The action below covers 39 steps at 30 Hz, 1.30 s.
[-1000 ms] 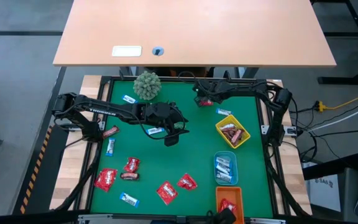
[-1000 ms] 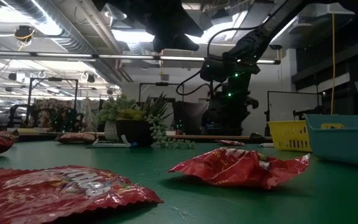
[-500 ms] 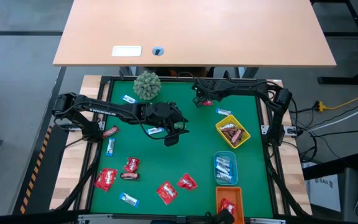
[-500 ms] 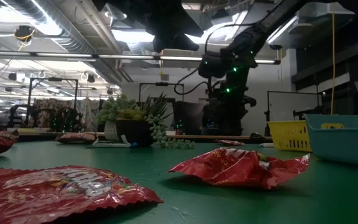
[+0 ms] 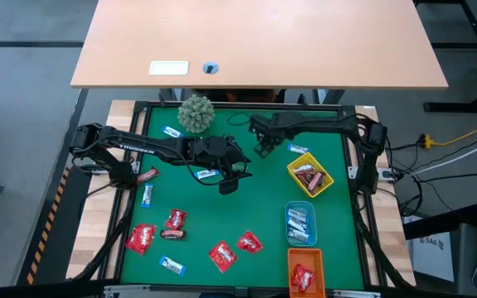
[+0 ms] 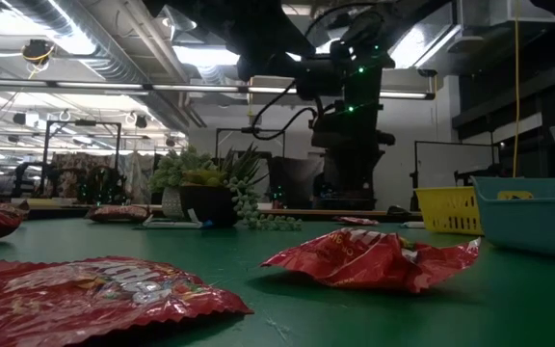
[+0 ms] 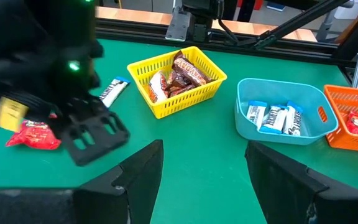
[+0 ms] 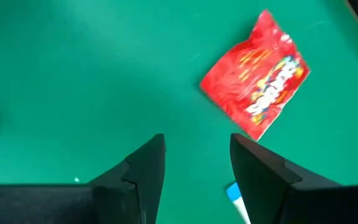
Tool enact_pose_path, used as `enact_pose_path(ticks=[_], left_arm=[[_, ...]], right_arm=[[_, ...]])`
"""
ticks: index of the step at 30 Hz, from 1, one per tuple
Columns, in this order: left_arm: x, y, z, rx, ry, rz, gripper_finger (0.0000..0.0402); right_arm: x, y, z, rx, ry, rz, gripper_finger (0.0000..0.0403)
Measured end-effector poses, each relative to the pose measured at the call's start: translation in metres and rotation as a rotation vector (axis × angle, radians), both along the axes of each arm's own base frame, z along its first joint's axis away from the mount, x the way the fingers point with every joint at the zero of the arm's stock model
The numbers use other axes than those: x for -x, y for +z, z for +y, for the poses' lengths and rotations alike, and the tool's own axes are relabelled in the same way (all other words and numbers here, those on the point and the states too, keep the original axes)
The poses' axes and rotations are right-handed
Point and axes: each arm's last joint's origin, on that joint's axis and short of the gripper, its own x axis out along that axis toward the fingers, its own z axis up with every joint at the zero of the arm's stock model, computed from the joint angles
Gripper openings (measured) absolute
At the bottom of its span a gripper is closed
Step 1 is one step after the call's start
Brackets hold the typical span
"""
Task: Sort candy
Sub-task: Put the red candy into the orange bin
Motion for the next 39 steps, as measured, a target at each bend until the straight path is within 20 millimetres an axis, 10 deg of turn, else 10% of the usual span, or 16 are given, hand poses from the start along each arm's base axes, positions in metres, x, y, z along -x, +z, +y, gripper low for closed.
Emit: enact_pose_path(ticks=[39], left_arm=[[0.0, 0.0, 0.0, 0.003, 0.001, -0.001, 0.0224]], right_arm=[[0.001, -0.073, -0.017, 0.23, 0.004, 0.008, 0.0179]])
